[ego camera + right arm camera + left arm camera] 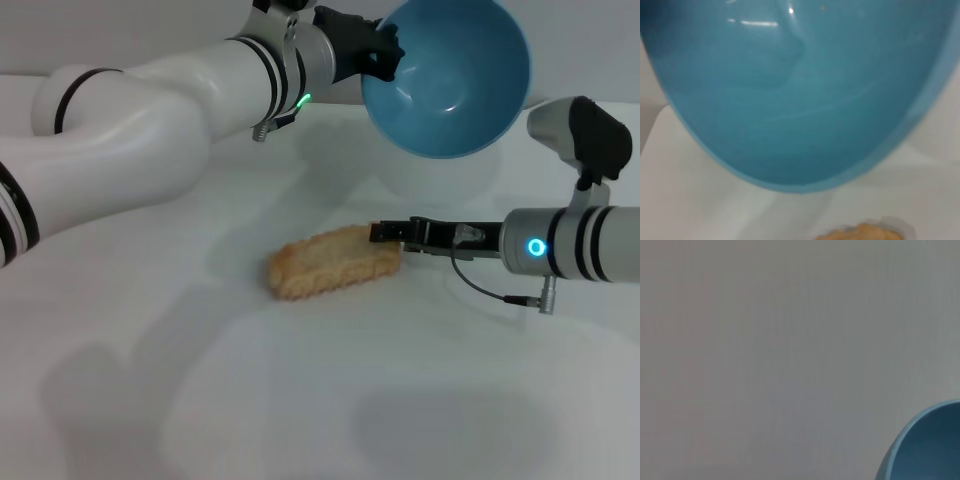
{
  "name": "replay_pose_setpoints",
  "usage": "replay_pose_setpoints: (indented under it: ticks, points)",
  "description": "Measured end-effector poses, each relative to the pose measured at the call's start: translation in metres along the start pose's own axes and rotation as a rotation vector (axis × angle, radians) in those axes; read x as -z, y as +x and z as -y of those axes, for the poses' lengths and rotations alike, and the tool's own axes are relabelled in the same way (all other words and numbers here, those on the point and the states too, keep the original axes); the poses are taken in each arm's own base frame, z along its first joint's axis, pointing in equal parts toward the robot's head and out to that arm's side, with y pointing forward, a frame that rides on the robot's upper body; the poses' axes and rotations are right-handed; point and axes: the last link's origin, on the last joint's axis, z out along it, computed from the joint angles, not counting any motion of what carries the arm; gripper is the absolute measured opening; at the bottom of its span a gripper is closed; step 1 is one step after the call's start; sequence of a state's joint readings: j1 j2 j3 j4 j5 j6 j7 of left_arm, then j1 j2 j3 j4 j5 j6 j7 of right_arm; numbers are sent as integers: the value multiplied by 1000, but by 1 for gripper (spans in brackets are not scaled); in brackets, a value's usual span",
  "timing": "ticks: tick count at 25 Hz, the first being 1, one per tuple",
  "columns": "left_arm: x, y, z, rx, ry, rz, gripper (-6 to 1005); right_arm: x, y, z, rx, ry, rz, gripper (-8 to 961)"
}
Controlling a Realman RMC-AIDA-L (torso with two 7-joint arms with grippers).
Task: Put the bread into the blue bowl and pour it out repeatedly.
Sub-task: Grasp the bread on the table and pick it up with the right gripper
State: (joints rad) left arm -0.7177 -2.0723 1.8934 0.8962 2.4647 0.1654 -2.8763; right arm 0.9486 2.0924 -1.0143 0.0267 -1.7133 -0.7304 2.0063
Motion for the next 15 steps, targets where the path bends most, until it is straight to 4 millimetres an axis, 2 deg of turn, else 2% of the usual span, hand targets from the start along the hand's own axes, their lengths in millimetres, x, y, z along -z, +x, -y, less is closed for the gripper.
replay_pose_setpoints:
  ticks: [15]
  points:
    - [2,-5,1,32,4,-4,0,-1,0,-3,7,-4,-10,659]
